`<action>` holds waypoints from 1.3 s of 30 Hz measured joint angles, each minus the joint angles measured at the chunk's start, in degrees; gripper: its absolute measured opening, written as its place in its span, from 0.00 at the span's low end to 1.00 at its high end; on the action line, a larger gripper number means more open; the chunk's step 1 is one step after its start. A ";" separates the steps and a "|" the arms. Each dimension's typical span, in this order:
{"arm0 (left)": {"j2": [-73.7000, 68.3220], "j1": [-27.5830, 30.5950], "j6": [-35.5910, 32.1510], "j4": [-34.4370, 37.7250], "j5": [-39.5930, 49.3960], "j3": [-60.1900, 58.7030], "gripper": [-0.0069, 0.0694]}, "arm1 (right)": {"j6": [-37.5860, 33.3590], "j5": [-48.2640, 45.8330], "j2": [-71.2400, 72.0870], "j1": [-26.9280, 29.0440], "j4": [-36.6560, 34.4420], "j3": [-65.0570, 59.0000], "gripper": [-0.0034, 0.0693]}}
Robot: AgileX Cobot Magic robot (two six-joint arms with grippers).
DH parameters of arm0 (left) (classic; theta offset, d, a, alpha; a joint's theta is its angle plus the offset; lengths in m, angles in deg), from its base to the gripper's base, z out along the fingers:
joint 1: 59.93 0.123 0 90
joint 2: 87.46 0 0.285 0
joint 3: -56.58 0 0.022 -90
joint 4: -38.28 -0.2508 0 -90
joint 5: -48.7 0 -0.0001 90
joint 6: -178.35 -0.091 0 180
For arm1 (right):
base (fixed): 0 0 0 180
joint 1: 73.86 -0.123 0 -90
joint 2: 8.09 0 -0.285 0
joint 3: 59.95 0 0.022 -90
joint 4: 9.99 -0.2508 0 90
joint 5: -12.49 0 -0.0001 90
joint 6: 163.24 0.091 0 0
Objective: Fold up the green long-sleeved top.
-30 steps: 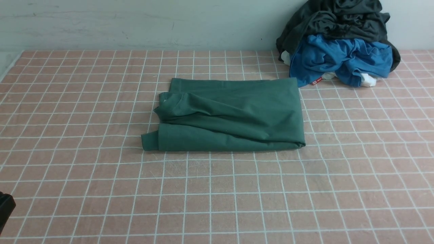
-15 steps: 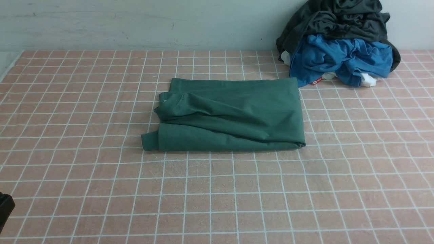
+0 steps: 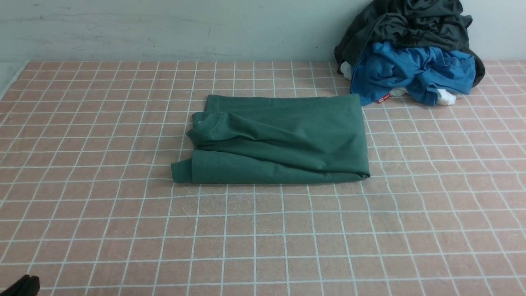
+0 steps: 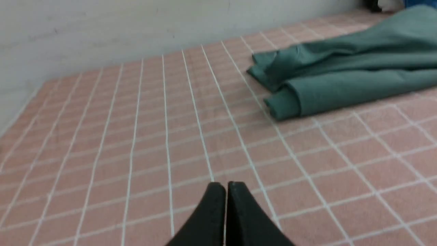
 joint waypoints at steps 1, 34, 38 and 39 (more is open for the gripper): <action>0.00 0.41 0.76 -1.04 2.29 -0.24 0.09 | 0.00 0.00 0.00 0.00 0.00 0.00 0.03; 0.00 0.95 16.04 -7.67 3.76 -0.03 0.09 | 0.00 0.00 0.00 0.00 0.11 0.00 0.03; 0.00 0.95 16.04 -7.67 3.76 -0.03 0.09 | 0.00 0.00 0.00 0.00 0.11 0.00 0.03; 0.00 0.95 16.04 -7.67 3.76 -0.03 0.09 | 0.00 0.00 0.00 0.00 0.11 0.00 0.03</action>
